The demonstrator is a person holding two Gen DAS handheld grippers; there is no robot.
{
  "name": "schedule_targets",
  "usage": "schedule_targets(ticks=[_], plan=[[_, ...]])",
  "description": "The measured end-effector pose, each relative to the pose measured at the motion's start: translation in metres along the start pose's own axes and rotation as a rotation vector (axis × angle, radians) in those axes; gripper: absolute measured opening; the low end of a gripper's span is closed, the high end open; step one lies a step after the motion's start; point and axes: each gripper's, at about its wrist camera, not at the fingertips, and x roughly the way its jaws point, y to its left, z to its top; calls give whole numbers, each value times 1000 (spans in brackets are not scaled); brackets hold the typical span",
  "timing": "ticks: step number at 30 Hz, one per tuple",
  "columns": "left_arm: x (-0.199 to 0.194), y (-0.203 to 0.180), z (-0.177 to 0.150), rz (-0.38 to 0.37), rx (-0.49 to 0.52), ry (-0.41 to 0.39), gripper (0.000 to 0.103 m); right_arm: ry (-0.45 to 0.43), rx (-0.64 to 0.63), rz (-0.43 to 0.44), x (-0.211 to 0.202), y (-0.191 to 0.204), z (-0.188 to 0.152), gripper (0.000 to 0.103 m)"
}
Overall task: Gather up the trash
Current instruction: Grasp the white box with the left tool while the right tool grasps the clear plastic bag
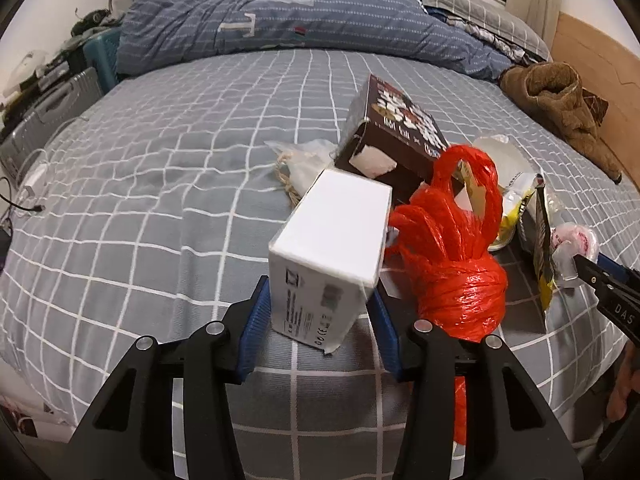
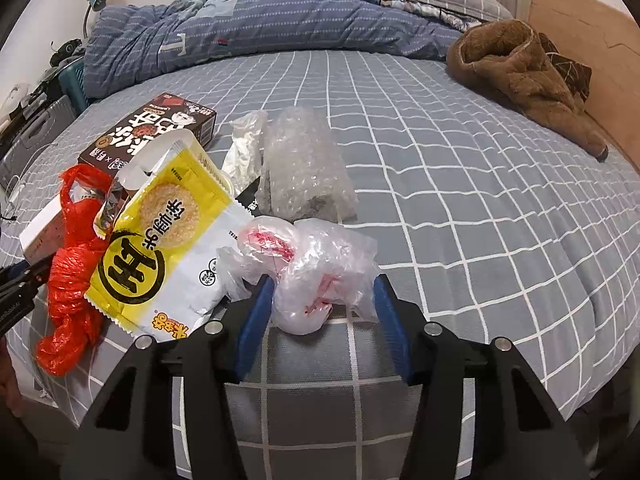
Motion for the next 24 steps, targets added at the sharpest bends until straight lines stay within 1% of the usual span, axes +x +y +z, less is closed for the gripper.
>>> schedule_targets(ticks=[5, 9, 13, 15, 21, 24], plan=[[-11, 5, 0, 14, -24, -7, 46, -38, 2, -11, -12, -1, 2, 50], [-26, 6, 0, 7, -38, -30, 45, -67, -1, -8, -24, 1, 2, 50], [-42, 6, 0, -16, -51, -58, 41, -83, 9, -5, -34, 0, 1, 50], [-47, 5, -1, -11, -46, -67, 39, -91, 15, 0, -40, -1, 0, 50], [-43, 2, -10, -13, -32, -63, 39, -97, 6, 13, -51, 2, -6, 50], [-40, -3, -13, -12, -2, -64, 40, -97, -4, 11, -52, 4, -7, 50]])
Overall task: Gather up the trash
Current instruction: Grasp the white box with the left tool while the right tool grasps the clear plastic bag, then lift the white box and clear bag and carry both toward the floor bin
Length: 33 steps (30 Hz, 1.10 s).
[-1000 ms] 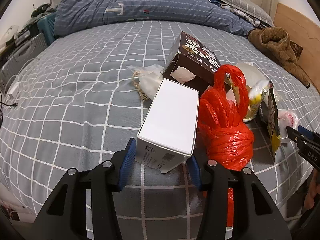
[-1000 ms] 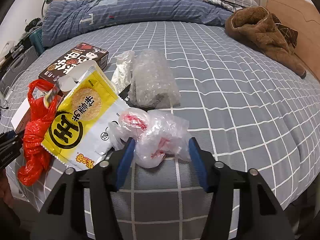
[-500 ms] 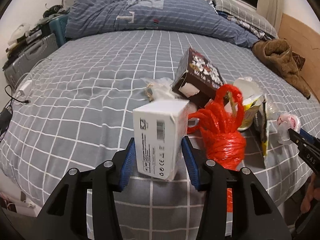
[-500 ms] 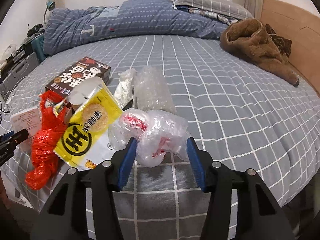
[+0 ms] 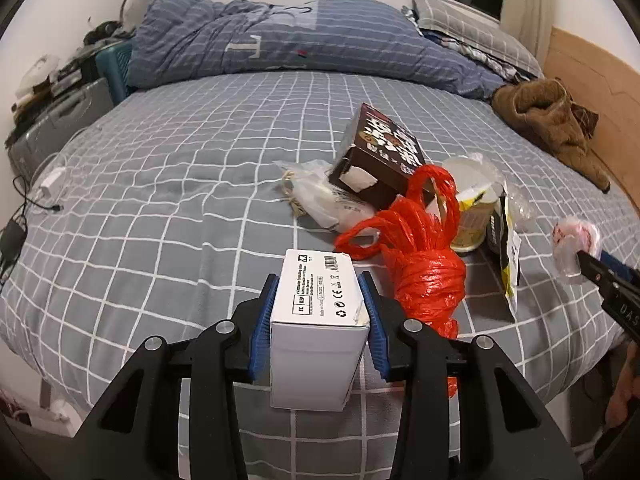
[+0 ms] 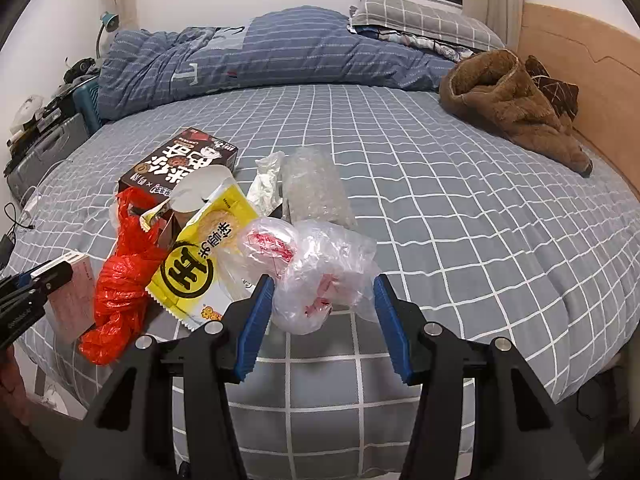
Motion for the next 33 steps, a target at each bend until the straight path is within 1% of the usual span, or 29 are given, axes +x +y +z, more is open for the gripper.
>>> schedule_targets(ticks=[3, 4, 5, 7, 10, 15, 24, 33], plan=[[8, 2, -3, -13, -14, 28, 45, 10, 2, 4, 3, 1, 0, 50], [13, 3, -4, -6, -21, 40, 49, 12, 2, 4, 4, 1, 0, 50], [16, 4, -5, 2, -21, 46, 51, 13, 0, 5, 6, 1, 0, 50], [22, 5, -6, 6, -21, 60, 51, 14, -4, 7, 7, 2, 0, 50], [26, 5, -7, -4, -19, 76, 42, 16, -7, 9, 9, 3, 1, 50], [21, 6, -6, -8, -26, 64, 39, 14, -10, 11, 8, 5, 2, 50], [-4, -3, 2, -23, -11, 17, 39, -8, -12, 25, -5, 12, 3, 50], [-17, -12, -3, -33, 4, 13, 39, -32, -28, 38, -23, 20, 0, 50]])
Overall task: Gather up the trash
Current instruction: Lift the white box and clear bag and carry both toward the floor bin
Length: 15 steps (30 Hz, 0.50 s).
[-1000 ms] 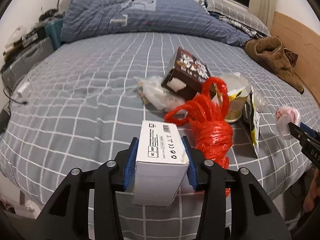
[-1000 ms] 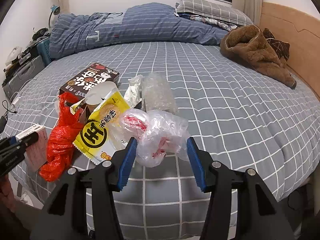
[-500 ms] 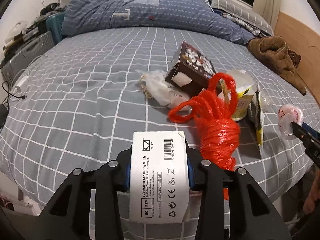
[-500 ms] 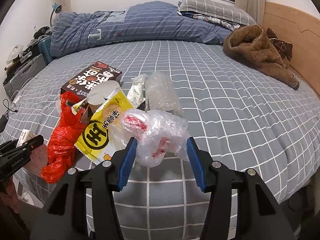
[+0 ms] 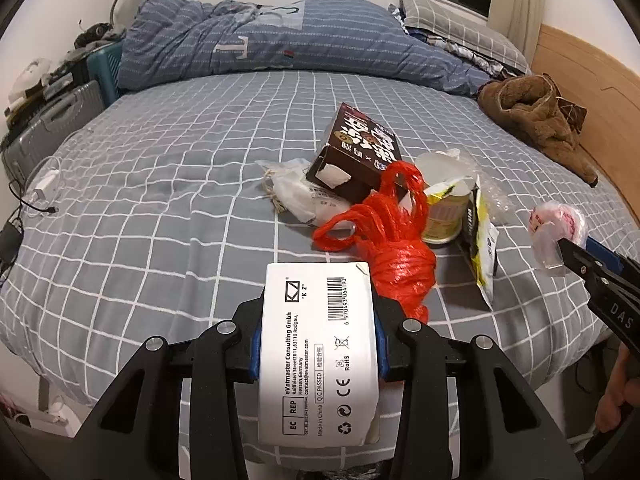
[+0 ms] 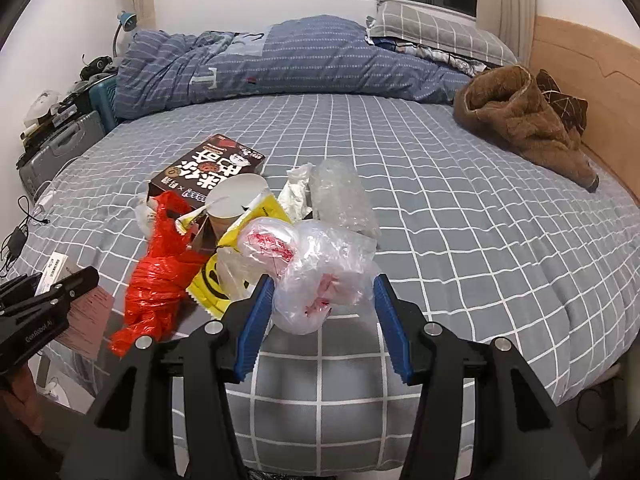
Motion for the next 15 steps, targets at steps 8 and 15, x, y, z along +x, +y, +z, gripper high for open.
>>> schedule_targets(ticks=[8, 15], plan=[[-23, -6, -14, -19, 1, -1, 39, -1, -23, 2, -23, 7, -14, 50], [-64, -9, -29, -33, 1, -27, 39, -21, -27, 12, -67, 16, -30, 50]])
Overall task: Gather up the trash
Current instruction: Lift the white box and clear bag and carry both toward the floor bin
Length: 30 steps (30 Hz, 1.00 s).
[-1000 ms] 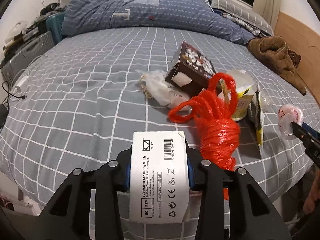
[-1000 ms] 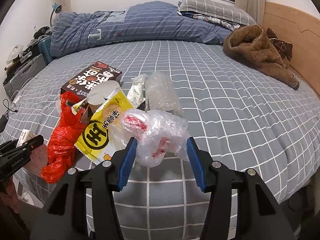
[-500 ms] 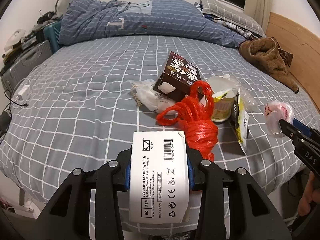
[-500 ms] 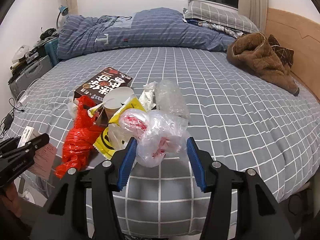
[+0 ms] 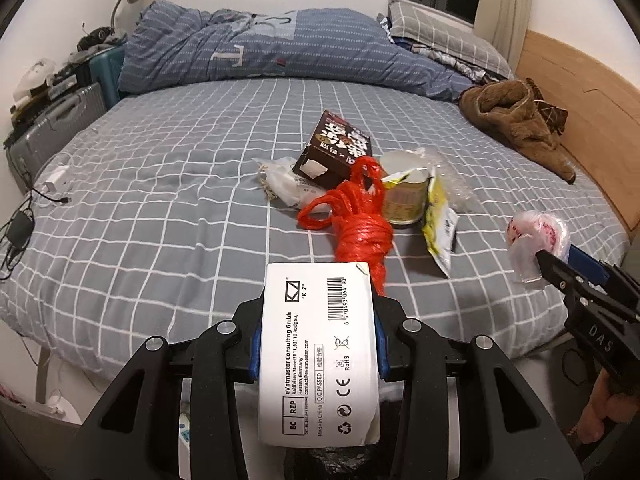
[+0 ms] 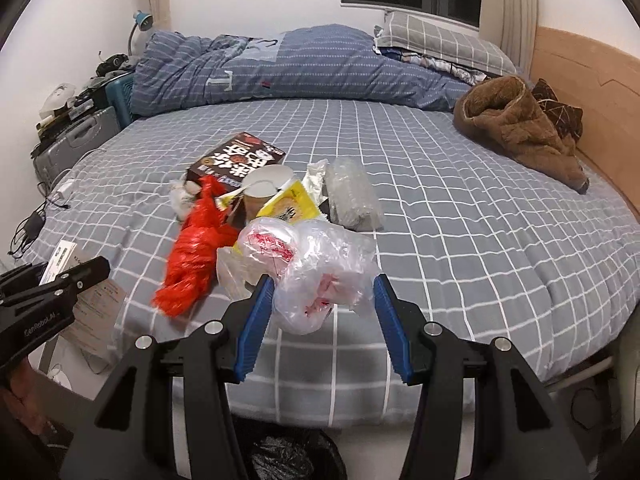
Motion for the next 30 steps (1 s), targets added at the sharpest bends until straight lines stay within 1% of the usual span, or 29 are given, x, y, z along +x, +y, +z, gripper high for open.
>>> schedule_targets(ticks=[9, 13, 16, 20, 24, 30], plan=[[-58, 2, -33, -5, -9, -17, 39, -12, 2, 32, -62, 14, -28, 50], [-80, 8, -54, 0, -17, -18, 39, -9, 5, 54, -80, 21, -40, 50], [-83, 12, -68, 7, -17, -1, 39, 0, -7, 52, -84, 29, -50, 50], [-86, 14, -76, 2, -27, 9, 39, 7, -40, 38, -86, 40, -57, 50], [-88, 9, -80, -9, -28, 6, 39, 26, -44, 38, -88, 40, -69, 50], [-88, 2, -98, -21, -32, 31, 39, 64, -20, 40, -88, 36, -94, 50]])
